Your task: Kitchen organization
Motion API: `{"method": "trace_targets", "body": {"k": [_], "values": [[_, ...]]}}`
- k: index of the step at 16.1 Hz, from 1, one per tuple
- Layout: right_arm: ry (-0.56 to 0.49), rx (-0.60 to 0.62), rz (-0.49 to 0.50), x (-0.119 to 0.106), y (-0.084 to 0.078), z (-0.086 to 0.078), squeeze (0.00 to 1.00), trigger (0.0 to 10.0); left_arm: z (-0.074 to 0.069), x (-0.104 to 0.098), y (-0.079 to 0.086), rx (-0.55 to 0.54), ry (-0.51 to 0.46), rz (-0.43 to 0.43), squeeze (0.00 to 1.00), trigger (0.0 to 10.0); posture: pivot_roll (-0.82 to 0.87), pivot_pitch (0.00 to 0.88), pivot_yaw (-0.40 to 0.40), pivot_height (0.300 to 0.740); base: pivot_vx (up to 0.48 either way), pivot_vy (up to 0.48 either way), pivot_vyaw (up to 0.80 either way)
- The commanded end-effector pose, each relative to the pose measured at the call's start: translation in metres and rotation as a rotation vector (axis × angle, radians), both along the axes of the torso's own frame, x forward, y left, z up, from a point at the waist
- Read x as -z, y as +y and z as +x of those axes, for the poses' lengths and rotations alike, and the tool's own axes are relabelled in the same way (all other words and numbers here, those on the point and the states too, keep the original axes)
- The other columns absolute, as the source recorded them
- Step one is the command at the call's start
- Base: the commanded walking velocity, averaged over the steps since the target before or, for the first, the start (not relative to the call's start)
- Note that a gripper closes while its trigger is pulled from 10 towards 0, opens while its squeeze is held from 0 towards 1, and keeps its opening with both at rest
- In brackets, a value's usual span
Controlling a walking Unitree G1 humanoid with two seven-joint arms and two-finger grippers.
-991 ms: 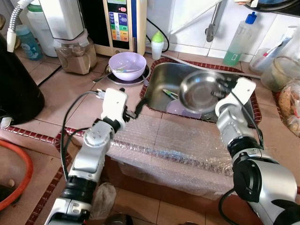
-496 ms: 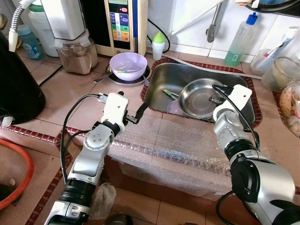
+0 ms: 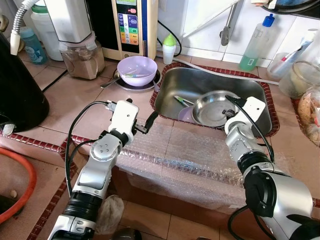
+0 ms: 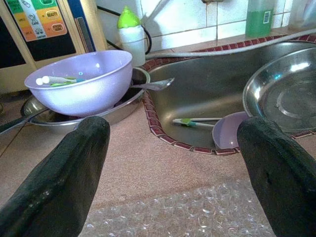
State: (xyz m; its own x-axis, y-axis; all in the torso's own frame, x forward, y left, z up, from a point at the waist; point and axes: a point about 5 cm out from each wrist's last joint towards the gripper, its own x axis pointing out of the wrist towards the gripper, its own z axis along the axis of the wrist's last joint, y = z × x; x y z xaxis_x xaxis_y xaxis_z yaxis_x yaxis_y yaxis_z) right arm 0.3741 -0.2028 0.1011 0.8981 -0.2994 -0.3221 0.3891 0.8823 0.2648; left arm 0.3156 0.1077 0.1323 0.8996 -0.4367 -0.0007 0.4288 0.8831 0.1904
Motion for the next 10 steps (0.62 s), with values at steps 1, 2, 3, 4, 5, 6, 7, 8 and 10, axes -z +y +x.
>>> {"method": "trace_targets", "body": {"k": [1,2,3,4,5,6,7,8,10], "values": [[0.063,-0.01,0.022,0.0139,0.0041,-0.0061,1.0,10.0,-0.0013,0.0023,0.0003,-0.007,0.009,0.009,1.0,10.0,0.05,0.0,0.006,0.74,0.0,0.0,0.0],[0.065,-0.012,0.024,0.0142,0.0046,-0.0061,1.0,10.0,-0.0011,0.0023,0.0008,-0.009,0.009,0.009,1.0,10.0,0.05,0.0,0.006,0.74,0.0,0.0,0.0],[0.064,-0.018,0.027,0.0143,0.0056,-0.006,1.0,10.0,-0.0008,0.002,0.0014,-0.012,0.008,0.009,1.0,10.0,0.05,0.0,0.006,0.74,0.0,0.0,0.0],[0.064,-0.019,0.028,0.0142,0.0059,-0.0058,1.0,10.0,-0.0008,0.0019,0.0014,-0.013,0.008,0.008,1.0,10.0,0.05,0.0,0.006,0.74,0.0,0.0,0.0],[0.063,-0.022,0.031,0.0142,0.0065,-0.0057,1.0,10.0,-0.0006,0.0019,0.0014,-0.014,0.008,0.008,1.0,10.0,0.05,0.0,0.006,0.74,0.0,0.0,0.0],[0.063,-0.026,0.033,0.0146,0.007,-0.0058,1.0,10.0,-0.0006,0.0018,0.0012,-0.013,0.008,0.007,1.0,10.0,0.05,0.0,0.006,0.74,0.0,0.0,0.0],[0.066,-0.03,0.037,0.0155,0.0079,-0.0062,1.0,10.0,-0.0005,0.0019,0.0013,-0.013,0.008,0.007,1.0,10.0,0.05,0.0,0.006,0.74,0.0,0.0,0.0],[0.066,-0.034,0.039,0.016,0.0084,-0.0064,1.0,10.0,-0.0007,0.0018,0.001,-0.014,0.008,0.007,1.0,10.0,0.05,0.0,0.006,0.74,0.0,0.0,0.0],[0.062,-0.058,0.052,0.016,0.012,-0.0057,1.0,10.0,-0.0007,0.0016,0.001,-0.014,0.008,0.008,1.0,10.0,0.05,0.0,0.006,0.74,0.0,0.0,0.0]]}}
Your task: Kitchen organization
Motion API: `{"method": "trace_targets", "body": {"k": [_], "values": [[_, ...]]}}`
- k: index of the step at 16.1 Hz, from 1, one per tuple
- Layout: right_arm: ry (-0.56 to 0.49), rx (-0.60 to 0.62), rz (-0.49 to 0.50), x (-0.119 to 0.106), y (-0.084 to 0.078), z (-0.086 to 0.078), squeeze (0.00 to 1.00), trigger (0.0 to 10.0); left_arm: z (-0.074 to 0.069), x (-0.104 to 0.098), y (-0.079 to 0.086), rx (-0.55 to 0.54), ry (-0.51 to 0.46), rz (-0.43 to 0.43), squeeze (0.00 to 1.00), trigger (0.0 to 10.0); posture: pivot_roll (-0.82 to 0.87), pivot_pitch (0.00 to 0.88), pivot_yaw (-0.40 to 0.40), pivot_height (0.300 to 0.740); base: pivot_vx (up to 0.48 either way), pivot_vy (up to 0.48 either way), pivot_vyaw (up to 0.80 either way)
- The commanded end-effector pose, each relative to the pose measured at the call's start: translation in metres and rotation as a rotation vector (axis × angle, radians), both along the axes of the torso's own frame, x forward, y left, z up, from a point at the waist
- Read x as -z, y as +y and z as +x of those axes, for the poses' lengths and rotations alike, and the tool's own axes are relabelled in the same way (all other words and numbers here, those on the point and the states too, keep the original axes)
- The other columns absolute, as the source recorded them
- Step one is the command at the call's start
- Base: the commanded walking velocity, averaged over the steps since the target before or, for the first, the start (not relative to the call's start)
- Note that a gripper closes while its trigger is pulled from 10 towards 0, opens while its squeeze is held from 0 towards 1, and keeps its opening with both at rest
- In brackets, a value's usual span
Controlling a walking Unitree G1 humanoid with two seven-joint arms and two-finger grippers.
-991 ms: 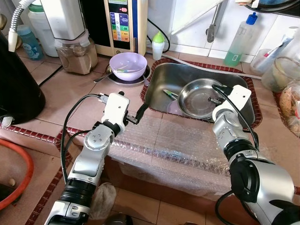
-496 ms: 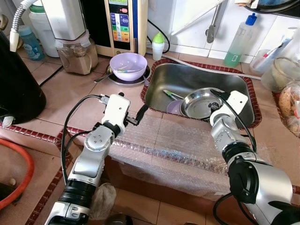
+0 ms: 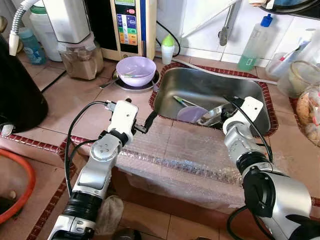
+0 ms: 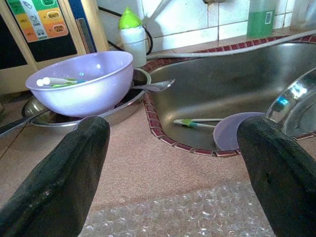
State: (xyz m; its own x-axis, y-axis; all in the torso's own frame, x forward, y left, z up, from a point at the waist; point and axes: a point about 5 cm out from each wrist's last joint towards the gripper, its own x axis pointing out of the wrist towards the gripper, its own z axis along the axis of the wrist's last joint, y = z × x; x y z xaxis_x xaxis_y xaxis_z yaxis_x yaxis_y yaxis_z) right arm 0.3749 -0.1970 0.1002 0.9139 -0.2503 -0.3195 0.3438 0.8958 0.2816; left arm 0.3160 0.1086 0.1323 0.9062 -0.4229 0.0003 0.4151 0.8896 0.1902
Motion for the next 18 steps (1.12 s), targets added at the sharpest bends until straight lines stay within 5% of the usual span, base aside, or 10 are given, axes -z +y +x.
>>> {"method": "trace_targets", "body": {"k": [1,10,15,16,18], "values": [[0.057,-0.057,0.019,0.013,0.011,-0.005,1.0,10.0,-0.001,0.002,0.0,0.0,0.009,0.011,1.0,10.0,0.05,0.0,0.007,0.74,0.0,0.0,0.0],[-0.058,-0.316,-0.211,0.011,0.026,-0.007,1.0,10.0,-0.002,0.003,-0.001,-0.03,0.018,-0.026,1.0,10.0,0.05,0.0,0.011,0.74,0.0,0.0,0.0],[-0.326,-0.423,-0.333,-0.01,0.033,-0.013,1.0,10.0,-0.008,-0.006,0.005,-0.135,-0.028,-0.12,1.0,10.0,0.04,0.0,0.014,0.74,0.0,0.0,0.0],[-0.38,-0.449,-0.324,-0.012,0.037,-0.02,1.0,10.0,-0.011,-0.006,0.005,-0.164,-0.031,-0.152,0.0,10.0,0.03,0.0,0.015,0.74,0.0,0.0,0.0],[-0.437,-0.488,-0.347,-0.015,0.043,-0.03,1.0,10.0,-0.015,-0.008,0.008,-0.211,-0.045,-0.184,0.0,10.0,0.03,0.0,0.018,0.74,0.0,0.0,0.0]]}}
